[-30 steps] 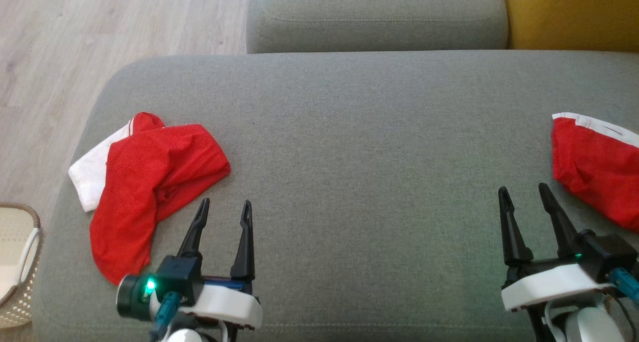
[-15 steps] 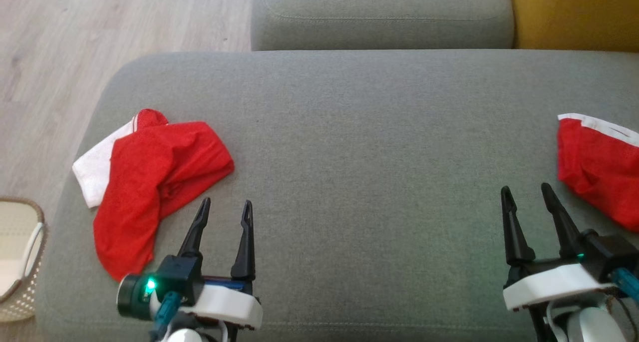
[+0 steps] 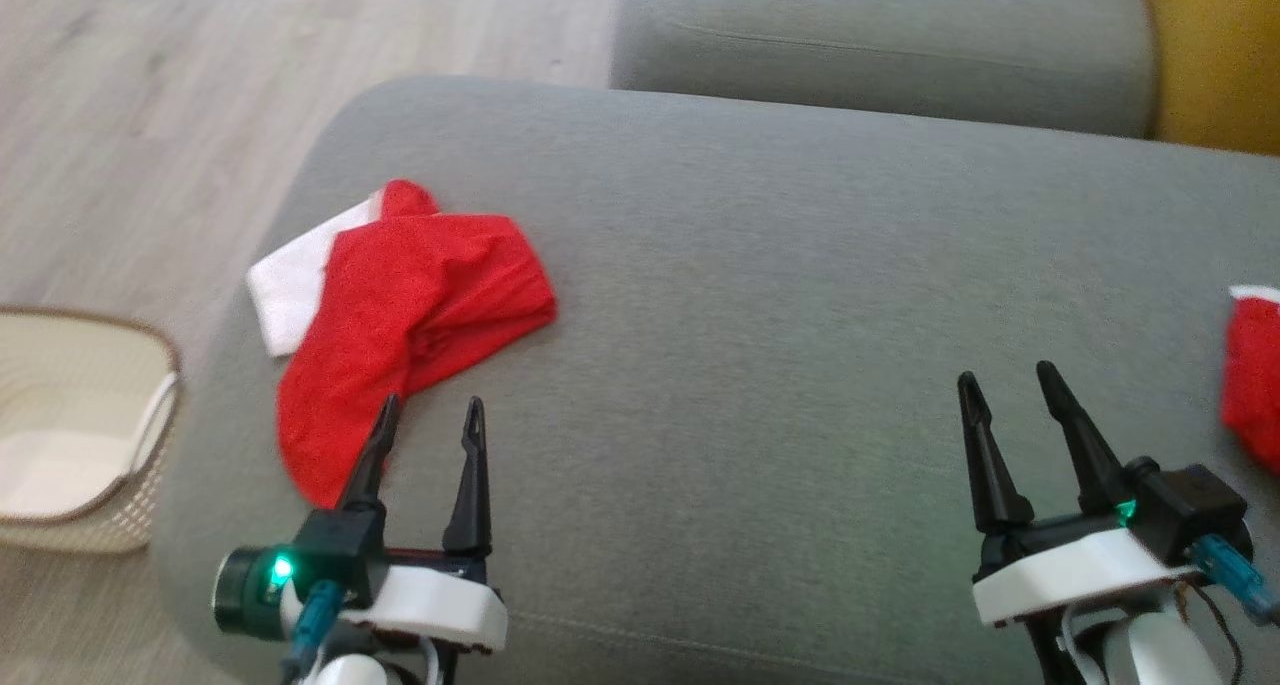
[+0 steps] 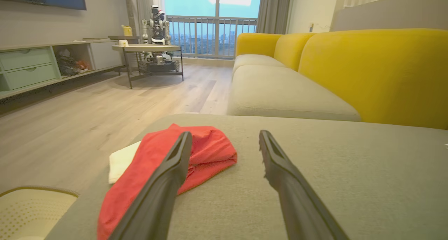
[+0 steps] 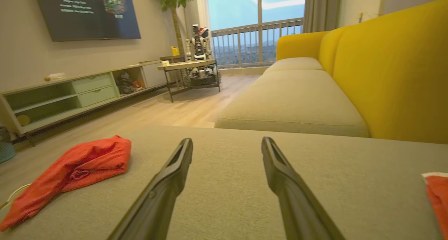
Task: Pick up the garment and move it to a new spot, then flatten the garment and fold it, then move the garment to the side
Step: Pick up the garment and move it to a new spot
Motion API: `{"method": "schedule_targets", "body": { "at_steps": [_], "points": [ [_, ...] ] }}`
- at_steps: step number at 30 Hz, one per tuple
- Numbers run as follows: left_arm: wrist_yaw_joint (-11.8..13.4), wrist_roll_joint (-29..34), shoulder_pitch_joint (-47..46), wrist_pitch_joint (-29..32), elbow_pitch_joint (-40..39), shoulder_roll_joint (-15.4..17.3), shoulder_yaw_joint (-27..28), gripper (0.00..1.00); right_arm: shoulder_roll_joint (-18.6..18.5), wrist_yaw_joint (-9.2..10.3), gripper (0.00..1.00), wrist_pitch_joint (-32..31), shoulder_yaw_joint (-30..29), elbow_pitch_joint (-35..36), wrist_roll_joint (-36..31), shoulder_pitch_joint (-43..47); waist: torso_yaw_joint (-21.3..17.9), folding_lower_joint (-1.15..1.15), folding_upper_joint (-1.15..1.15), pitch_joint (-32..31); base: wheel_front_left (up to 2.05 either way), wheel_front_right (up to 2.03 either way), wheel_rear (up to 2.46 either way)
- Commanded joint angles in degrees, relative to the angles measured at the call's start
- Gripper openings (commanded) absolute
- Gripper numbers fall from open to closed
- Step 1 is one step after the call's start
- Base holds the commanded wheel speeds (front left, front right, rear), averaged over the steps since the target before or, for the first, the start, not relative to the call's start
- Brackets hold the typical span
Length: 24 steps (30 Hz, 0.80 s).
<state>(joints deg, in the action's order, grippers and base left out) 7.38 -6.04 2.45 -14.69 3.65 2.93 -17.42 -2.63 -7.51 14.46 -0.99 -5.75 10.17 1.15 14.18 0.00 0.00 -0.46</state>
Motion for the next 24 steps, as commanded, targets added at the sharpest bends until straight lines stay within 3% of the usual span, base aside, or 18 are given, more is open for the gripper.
{"method": "schedule_targets", "body": {
  "at_steps": [1,16,24],
  "points": [
    [-0.22,0.78,-1.96,-0.31,-2.22,-0.05,2.7,1.0,-0.25,0.02,1.0,0.53,1.76,2.28,0.61,-1.26,3.11,0.0,0.0,-0.03,0.0,0.0,0.0],
    [-0.58,1.05,-0.66,-0.31,-3.15,-0.05,4.34,1.0,-0.25,0.02,1.0,0.53,4.73,1.9,1.15,-0.91,13.22,0.0,0.0,-0.58,0.0,0.0,0.0],
    [-0.48,1.3,0.52,-0.31,-3.85,-0.05,5.44,1.0,-0.25,0.02,1.0,0.53,6.79,1.35,1.46,-1.4,14.95,0.0,0.0,-0.76,0.0,0.0,0.0]
  ]
}}
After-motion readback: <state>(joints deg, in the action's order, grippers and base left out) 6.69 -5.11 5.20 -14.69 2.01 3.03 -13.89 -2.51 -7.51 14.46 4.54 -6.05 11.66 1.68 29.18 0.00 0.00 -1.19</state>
